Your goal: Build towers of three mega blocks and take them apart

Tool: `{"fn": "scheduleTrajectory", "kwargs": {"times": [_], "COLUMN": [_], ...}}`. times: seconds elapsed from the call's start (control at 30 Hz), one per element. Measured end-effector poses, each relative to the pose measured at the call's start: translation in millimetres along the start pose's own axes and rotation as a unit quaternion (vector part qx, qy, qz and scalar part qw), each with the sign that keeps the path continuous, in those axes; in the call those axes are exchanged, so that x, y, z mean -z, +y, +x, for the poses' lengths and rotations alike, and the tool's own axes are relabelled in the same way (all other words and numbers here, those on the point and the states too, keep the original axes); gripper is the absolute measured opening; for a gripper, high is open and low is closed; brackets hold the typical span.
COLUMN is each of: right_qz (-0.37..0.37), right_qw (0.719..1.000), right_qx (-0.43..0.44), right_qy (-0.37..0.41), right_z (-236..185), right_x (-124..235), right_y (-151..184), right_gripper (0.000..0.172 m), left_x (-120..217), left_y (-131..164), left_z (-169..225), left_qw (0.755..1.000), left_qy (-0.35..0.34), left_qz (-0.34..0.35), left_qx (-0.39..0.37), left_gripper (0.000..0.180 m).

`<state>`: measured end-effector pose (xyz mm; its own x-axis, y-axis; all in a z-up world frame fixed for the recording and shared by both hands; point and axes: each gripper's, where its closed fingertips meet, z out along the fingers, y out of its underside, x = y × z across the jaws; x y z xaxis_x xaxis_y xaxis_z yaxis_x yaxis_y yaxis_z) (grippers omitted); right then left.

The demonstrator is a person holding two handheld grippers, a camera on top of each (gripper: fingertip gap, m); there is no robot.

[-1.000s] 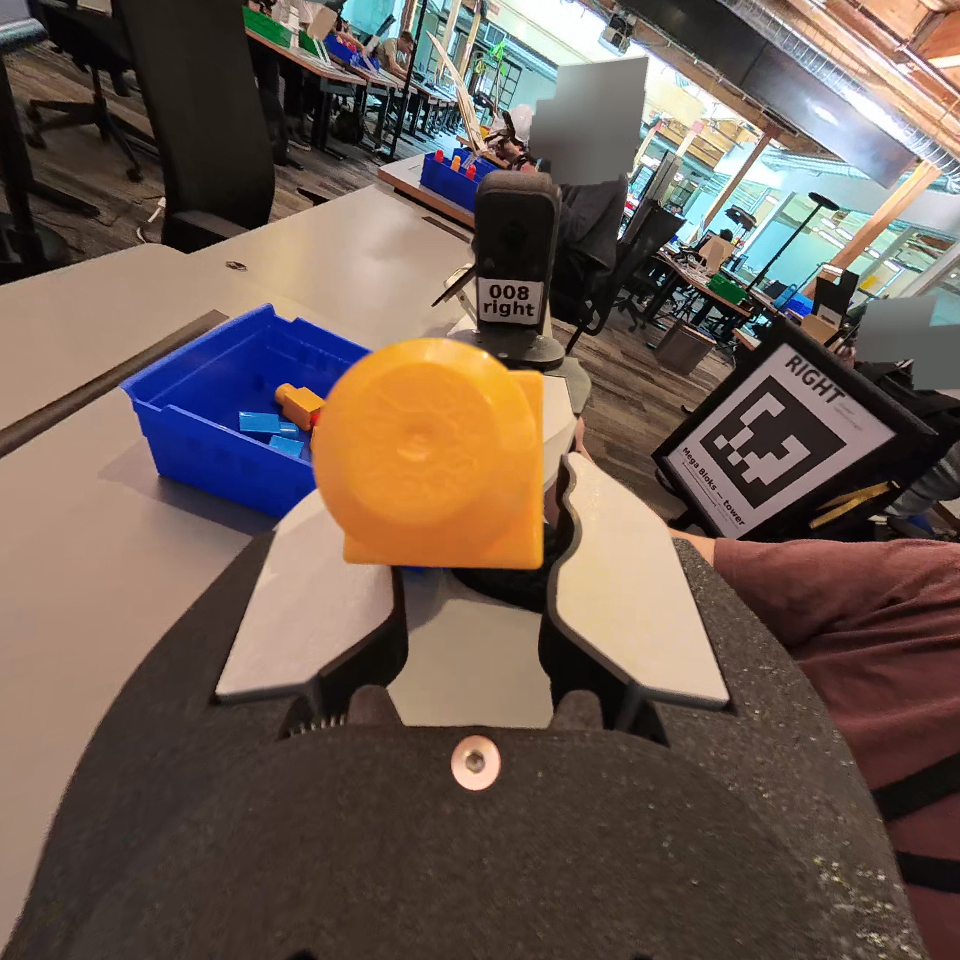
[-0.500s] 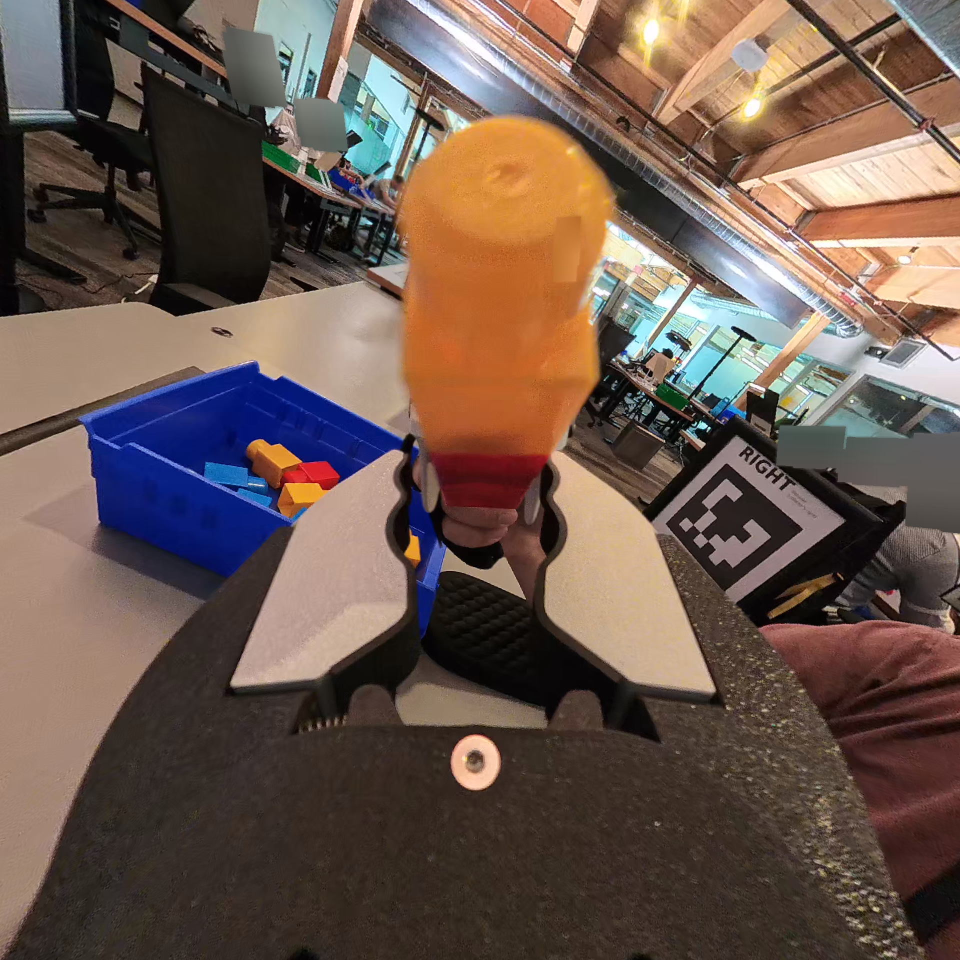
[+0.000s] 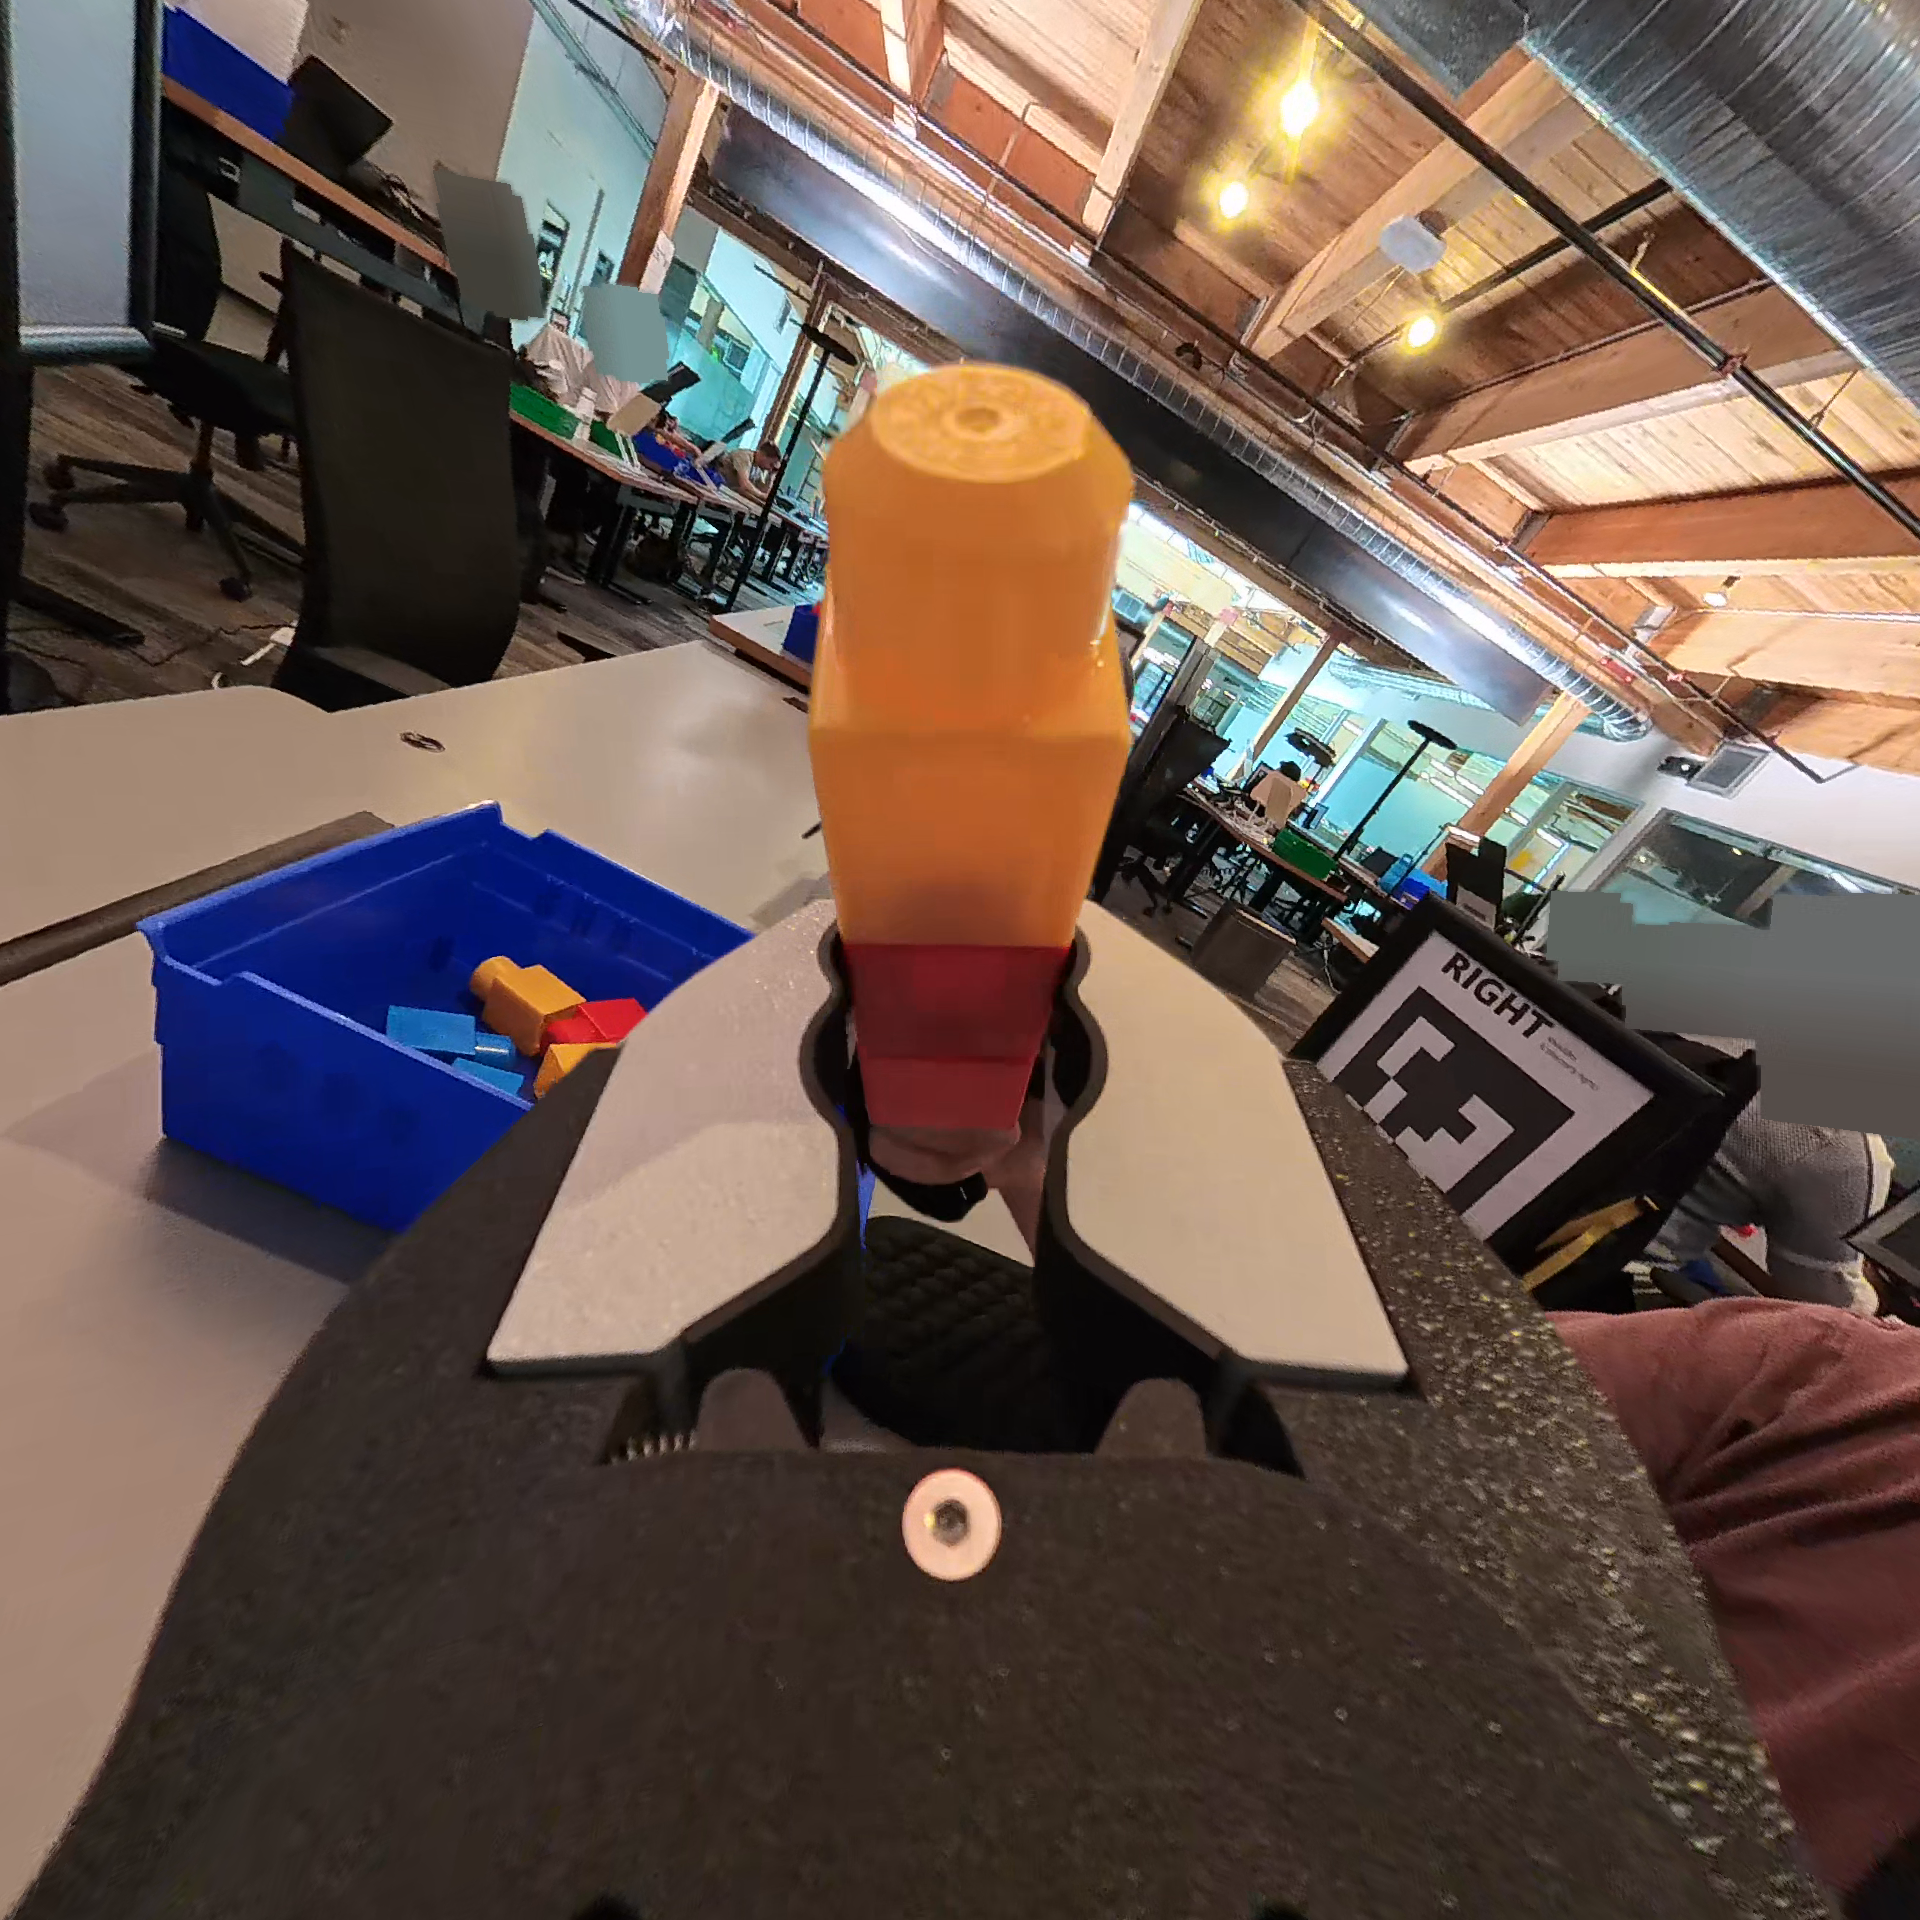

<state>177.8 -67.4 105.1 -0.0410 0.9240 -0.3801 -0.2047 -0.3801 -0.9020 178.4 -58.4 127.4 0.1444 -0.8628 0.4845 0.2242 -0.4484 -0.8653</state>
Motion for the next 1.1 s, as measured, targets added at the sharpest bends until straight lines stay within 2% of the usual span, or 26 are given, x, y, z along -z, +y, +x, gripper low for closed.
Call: {"fn": "scheduleTrajectory", "kwargs": {"times": [0.07,0.1,0.13,0.33,0.63,0.67,0.73,0.8,0.83,0.9,0.97,1.03,1.07,1.1], "right_qz": [-0.030,-0.042,-0.049,-0.050,-0.049,-0.057,-0.072,-0.062,-0.061,-0.104,-0.192,-0.276,-0.297,-0.299], "right_qw": [1.000,0.999,0.999,0.998,0.997,0.997,0.995,0.993,0.989,0.957,0.891,0.827,0.812,0.809], "right_qx": [0.005,0.004,-0.002,-0.025,-0.049,-0.048,-0.046,-0.050,-0.041,-0.021,-0.051,-0.079,-0.082,-0.073], "right_qy": [0.008,0.009,0.005,-0.005,0.018,0.027,0.050,0.083,0.128,0.271,0.408,0.482,0.496,0.500], "right_z": [1,1,0,-3,0,1,6,17,31,78,127,153,159,162], "right_x": [-3,-4,-4,-5,3,6,18,44,64,119,181,223,231,231], "right_y": [4,6,7,9,22,26,38,38,35,38,62,90,97,98], "right_gripper": [0.049,0.037,0.037,0.036,0.037,0.036,0.036,0.036,0.036,0.036,0.036,0.037,0.037,0.037], "left_x": [-2,-3,-3,-4,-11,-10,9,19,23,25,24,20,18,15], "left_y": [3,4,3,1,7,2,-26,-32,-32,-24,-14,-5,0,4], "left_z": [1,1,1,5,-1,-2,-3,-2,-3,-3,-1,-2,-3,-3], "left_qw": [1.000,1.000,1.000,1.000,1.000,1.000,0.997,0.998,0.999,1.000,0.999,0.998,0.997,0.996], "left_qy": [0.003,-0.001,-0.001,-0.004,-0.008,-0.010,-0.009,-0.003,-0.010,-0.019,-0.022,-0.029,-0.034,-0.036], "left_qz": [-0.014,-0.016,-0.017,-0.014,-0.008,0.012,0.081,0.057,0.047,0.006,-0.027,-0.052,-0.062,-0.071], "left_qx": [0.000,-0.004,-0.010,-0.026,-0.007,-0.009,-0.004,-0.005,-0.012,-0.024,-0.029,-0.037,-0.042,-0.047], "left_gripper": [0.036,0.036,0.036,0.036,0.035,0.036,0.035,0.036,0.036,0.036,0.036,0.036,0.036,0.036]}}
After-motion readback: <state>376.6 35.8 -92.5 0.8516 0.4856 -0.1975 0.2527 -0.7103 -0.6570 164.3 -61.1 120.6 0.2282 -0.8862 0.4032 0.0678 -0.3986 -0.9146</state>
